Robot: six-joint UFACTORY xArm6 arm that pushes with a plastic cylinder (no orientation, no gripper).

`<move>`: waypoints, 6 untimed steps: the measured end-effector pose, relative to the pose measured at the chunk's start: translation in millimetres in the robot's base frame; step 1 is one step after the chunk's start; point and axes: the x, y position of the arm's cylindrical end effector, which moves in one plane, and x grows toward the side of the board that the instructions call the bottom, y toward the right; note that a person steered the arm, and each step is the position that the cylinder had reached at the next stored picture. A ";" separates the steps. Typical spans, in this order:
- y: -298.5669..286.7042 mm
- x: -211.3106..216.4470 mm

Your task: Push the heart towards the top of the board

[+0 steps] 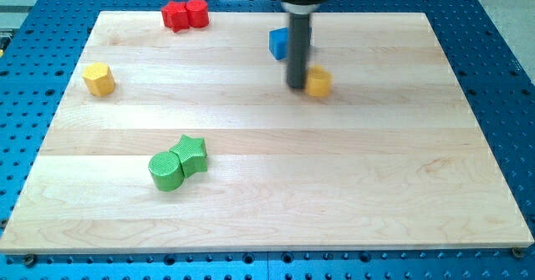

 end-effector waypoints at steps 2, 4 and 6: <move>53.3 0.3; 114.9 -17.7; 150.1 -77.4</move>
